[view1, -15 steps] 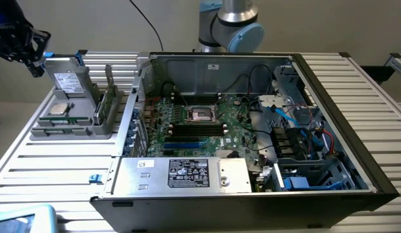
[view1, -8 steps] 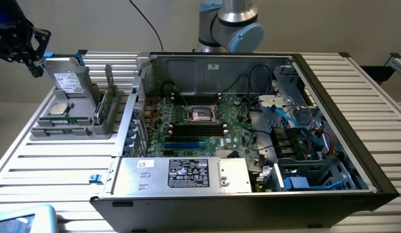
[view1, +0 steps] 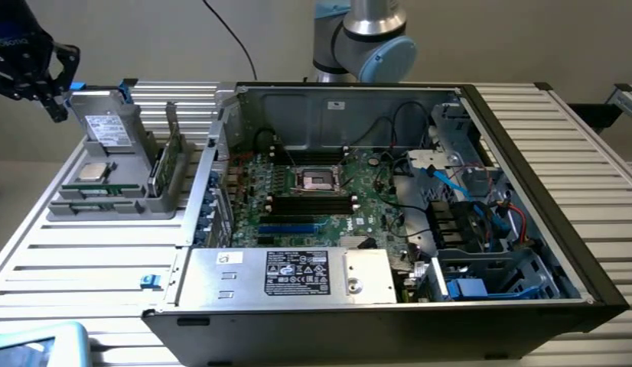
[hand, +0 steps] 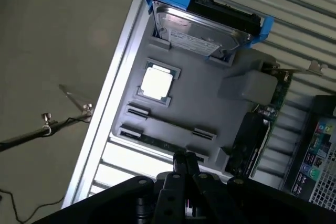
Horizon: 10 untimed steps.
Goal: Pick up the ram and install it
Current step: 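Pick up the ram and move it above insertion slot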
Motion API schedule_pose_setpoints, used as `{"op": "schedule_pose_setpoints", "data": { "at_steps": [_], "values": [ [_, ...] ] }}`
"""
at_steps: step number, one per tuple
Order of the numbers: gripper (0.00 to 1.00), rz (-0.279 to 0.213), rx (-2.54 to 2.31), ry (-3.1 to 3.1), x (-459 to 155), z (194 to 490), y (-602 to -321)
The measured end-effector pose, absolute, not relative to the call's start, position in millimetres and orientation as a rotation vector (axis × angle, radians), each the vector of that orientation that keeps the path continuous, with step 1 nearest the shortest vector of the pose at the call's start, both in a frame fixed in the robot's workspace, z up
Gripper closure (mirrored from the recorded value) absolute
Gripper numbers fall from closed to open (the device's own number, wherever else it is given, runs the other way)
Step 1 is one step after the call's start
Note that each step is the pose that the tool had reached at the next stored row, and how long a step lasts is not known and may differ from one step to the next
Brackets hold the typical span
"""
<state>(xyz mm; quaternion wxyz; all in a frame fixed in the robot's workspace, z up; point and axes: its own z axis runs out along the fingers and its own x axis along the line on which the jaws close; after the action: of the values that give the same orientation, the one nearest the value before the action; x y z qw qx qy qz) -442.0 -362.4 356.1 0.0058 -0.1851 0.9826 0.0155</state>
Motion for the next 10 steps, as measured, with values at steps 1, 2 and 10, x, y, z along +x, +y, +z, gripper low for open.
{"op": "schedule_pose_setpoints", "data": {
  "at_steps": [1,2,10],
  "values": [
    [0.89,0.049,-0.608,3.070,-442.0,356.0,-362.4],
    [0.89,0.049,-0.635,3.065,-442.0,355.9,-362.4],
    [0.89,0.050,-0.856,3.013,-442.0,355.2,-362.4]
  ]
}}
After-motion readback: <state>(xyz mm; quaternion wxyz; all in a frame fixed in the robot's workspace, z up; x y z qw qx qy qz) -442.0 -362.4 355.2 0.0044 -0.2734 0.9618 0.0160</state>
